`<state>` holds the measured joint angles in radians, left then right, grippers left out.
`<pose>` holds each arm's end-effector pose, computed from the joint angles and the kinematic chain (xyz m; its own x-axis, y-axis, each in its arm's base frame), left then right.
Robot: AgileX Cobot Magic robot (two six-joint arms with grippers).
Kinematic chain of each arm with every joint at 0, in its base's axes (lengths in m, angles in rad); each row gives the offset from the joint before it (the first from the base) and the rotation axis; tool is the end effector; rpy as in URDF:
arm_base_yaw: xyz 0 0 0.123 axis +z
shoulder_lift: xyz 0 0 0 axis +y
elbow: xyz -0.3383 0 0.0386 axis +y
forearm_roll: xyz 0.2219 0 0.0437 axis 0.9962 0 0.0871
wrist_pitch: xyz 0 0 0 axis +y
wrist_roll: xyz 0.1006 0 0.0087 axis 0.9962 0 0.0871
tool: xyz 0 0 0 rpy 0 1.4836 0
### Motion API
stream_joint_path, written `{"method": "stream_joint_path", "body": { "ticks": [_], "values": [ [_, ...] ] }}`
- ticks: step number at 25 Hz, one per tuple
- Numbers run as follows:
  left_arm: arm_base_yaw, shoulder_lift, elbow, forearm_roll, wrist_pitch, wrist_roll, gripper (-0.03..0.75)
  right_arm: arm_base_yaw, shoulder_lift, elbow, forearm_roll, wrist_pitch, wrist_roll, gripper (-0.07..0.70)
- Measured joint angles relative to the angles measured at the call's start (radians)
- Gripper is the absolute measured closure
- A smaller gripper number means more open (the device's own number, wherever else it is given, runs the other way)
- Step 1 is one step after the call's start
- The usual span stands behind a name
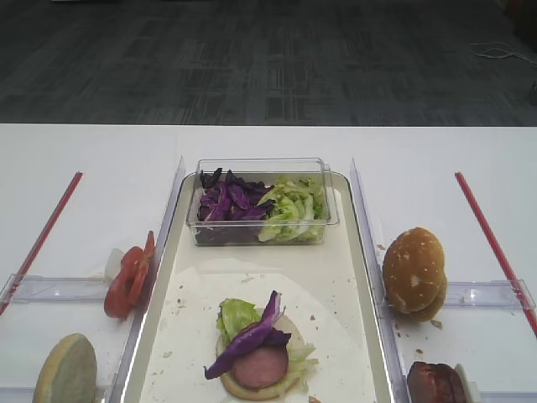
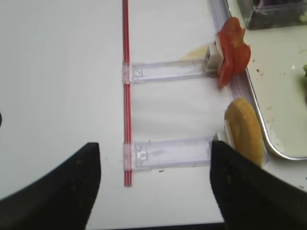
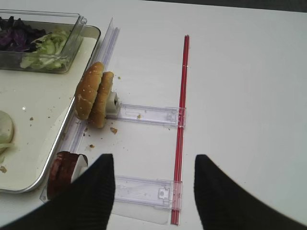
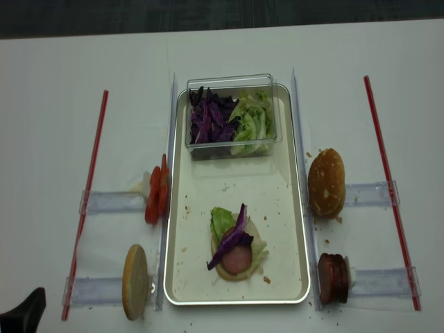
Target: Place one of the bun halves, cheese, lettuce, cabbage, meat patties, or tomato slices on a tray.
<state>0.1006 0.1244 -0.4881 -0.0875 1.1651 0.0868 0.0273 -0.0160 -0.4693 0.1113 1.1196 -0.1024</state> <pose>-0.0618 -0.0144 0.2572 -0.6518 -0.0135 -0.7582 -0.0057 0.9999 -0.0130 -0.0773 0.0080 0.2462 -0.5111 -0.0674 -0.8568 -0.1403 0.9901 0.0058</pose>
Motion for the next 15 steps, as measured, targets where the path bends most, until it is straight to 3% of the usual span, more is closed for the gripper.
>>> {"method": "stream_joint_path", "body": {
  "ticks": [6, 15],
  "values": [
    [0.000, -0.133, 0.000, 0.017, 0.009, -0.029, 0.232, 0.000, 0.000, 0.000, 0.000, 0.000, 0.000, 0.244],
    [0.000, -0.139, 0.000, 0.055, 0.011, -0.102, 0.232, 0.000, 0.000, 0.000, 0.000, 0.000, 0.000, 0.244]
  ]
}}
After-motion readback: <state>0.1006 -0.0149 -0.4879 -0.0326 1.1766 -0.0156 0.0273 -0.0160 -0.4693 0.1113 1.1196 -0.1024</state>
